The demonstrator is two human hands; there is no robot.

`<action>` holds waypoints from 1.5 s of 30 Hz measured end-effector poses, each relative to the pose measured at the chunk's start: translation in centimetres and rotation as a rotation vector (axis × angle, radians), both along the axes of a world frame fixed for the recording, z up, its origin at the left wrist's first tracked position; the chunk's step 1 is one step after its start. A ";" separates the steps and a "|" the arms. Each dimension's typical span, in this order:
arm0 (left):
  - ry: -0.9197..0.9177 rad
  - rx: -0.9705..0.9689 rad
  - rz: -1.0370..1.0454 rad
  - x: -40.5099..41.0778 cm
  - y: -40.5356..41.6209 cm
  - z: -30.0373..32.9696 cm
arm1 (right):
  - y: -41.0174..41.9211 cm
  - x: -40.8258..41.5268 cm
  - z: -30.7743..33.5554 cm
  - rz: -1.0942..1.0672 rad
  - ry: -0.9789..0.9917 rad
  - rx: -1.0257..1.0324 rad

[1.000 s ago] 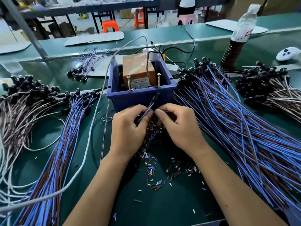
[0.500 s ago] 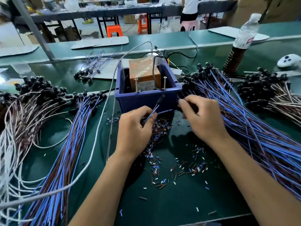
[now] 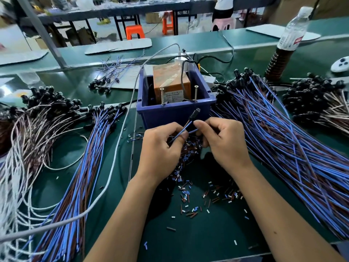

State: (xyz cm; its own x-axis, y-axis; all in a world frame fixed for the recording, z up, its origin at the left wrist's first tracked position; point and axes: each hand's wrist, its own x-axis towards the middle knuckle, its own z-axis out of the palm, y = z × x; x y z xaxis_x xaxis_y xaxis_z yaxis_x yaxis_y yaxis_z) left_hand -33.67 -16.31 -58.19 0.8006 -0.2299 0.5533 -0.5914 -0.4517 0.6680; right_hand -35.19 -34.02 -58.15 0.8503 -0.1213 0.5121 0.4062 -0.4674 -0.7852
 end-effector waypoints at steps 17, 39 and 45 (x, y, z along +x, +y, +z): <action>0.128 -0.074 -0.099 -0.7 0.2 0.9 | -1.4 0.4 -0.2 0.105 0.133 0.323; -0.171 -0.365 0.254 -1.1 -0.7 0.9 | 2.1 -0.6 0.8 0.220 0.134 0.771; -0.237 -0.542 0.395 -1.0 -0.5 1.3 | 2.4 -0.2 0.4 -0.023 -0.061 0.543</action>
State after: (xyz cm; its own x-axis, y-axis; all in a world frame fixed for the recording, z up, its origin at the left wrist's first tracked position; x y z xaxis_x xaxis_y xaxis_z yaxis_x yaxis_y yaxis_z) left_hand -34.71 -16.78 -56.90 0.6110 0.4095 0.6775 -0.6093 -0.3031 0.7327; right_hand -35.37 -31.61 -57.70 0.8154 -0.4000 0.4185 0.4527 -0.0102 -0.8916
